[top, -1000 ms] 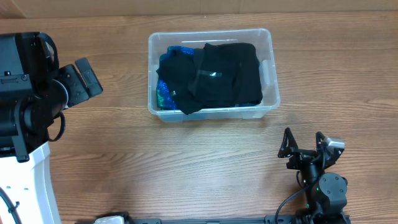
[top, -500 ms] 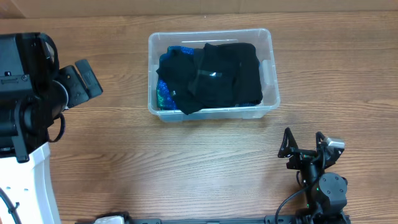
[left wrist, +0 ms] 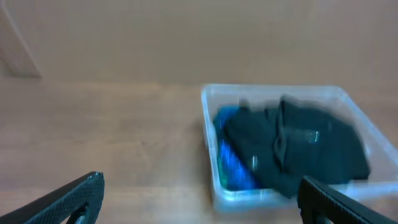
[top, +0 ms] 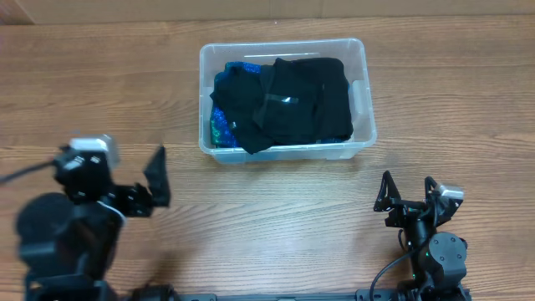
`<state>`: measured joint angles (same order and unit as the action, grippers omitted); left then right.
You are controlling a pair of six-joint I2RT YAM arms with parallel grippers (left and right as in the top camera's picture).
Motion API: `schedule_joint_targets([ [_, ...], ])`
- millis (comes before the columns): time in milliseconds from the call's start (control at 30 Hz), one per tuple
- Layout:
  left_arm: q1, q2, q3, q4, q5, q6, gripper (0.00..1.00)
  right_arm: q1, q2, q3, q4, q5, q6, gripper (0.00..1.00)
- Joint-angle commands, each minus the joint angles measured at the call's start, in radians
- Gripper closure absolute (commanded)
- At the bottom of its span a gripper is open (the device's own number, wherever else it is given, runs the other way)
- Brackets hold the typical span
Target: Pack container
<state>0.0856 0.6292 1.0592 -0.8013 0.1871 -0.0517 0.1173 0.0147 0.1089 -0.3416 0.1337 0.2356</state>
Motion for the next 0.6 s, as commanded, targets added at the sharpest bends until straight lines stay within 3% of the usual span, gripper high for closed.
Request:
schedule_joint_targets([
  [0,-0.001,-0.159,-0.237,0.092,0.058,0.022,0.0,-0.006,-0.012,-0.006,0.005,-0.005,0.003,0.0],
  [267,-0.002,-0.471,-0.605,0.239,0.08,-0.054,0.0,-0.006,-0.012,-0.006,0.005,-0.005,0.003,0.0],
  [567,-0.048,-0.626,-0.929,0.455,0.072,-0.06,0.0,-0.006,-0.012,-0.006,0.005,-0.005,0.003,0.0],
])
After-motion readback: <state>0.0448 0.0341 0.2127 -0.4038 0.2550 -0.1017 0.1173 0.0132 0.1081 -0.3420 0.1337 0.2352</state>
